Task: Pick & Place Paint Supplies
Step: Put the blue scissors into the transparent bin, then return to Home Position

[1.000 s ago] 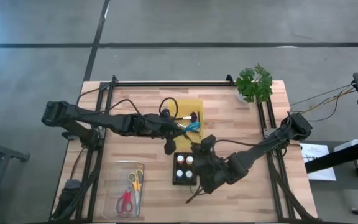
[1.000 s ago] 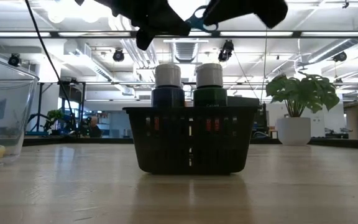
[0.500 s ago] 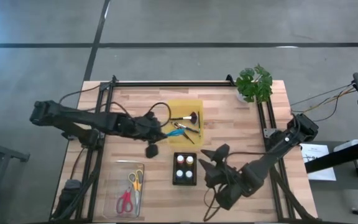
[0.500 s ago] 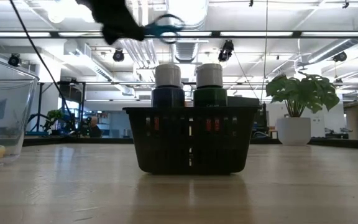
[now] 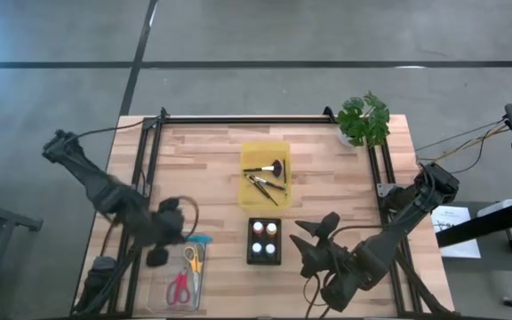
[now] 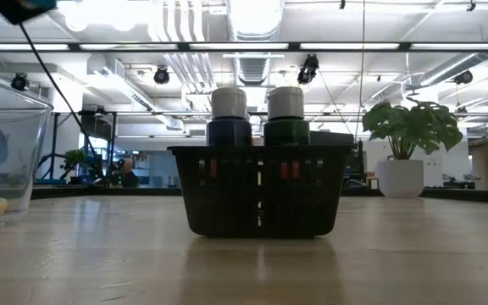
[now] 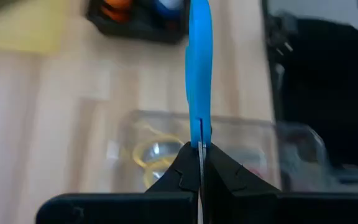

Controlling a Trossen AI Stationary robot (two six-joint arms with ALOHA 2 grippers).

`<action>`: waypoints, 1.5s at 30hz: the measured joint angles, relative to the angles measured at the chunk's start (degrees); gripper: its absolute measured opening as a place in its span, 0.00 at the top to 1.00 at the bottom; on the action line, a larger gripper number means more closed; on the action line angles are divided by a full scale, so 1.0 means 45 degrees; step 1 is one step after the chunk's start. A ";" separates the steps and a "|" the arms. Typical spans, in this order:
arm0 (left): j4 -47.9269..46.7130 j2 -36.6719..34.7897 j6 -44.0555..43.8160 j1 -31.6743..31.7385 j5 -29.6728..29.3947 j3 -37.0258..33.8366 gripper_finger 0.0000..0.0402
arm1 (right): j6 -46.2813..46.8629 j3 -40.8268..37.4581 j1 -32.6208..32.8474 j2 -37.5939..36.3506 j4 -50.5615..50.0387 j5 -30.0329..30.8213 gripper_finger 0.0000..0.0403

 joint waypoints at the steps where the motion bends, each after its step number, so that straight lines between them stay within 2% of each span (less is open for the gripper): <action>1: -0.0018 0.0097 -0.0384 -0.0616 -0.0072 0.0000 0.98 | 0.0130 0.0002 0.0002 0.0000 -0.0058 -0.0002 0.44; 5: -0.0083 0.0679 -0.2106 -0.2509 -0.0539 -0.0018 0.98 | 0.0356 -0.0018 -0.0003 0.0000 -0.0233 -0.0002 0.44; 9: -0.0056 0.1401 -0.3646 -0.3558 -0.0576 -0.0407 0.98 | 0.0382 -0.0023 -0.0003 0.0000 -0.0235 -0.0004 0.44; 17: 0.3045 0.1632 -0.4350 -0.3806 -0.0239 -0.2785 0.98 | 0.0467 -0.0061 -0.0003 0.0000 -0.0255 -0.0007 0.44; 21: 0.3512 0.1621 -0.4555 -0.3821 -0.0044 -0.3339 0.98 | 0.0543 -0.0061 0.0016 0.0000 -0.0276 -0.0026 0.44; 23: 0.3595 0.1621 -0.4556 -0.3830 0.0110 -0.3432 0.94 | 0.0549 -0.0061 0.0056 0.0000 -0.0272 -0.0026 0.44; 30: 0.3429 0.1611 -0.4249 -0.3840 0.0110 -0.3521 0.67 | 0.0556 -0.0061 0.0079 0.0000 -0.0267 -0.0036 0.44; 34: 0.3572 0.1475 -0.3634 -0.3843 0.0249 -0.3483 0.57 | 0.0642 -0.0061 0.0079 0.0000 -0.0288 -0.0036 0.44; 42: 0.3498 0.0706 -0.2819 -0.3988 0.0340 -0.3187 0.53 | 0.0824 -0.0061 0.0127 0.0000 -0.0423 -0.0041 0.44; 45: 0.3704 0.0248 -0.2458 -0.4184 -0.0383 -0.3431 0.52 | 0.1094 -0.0066 0.0173 0.0000 -0.0702 -0.0045 0.44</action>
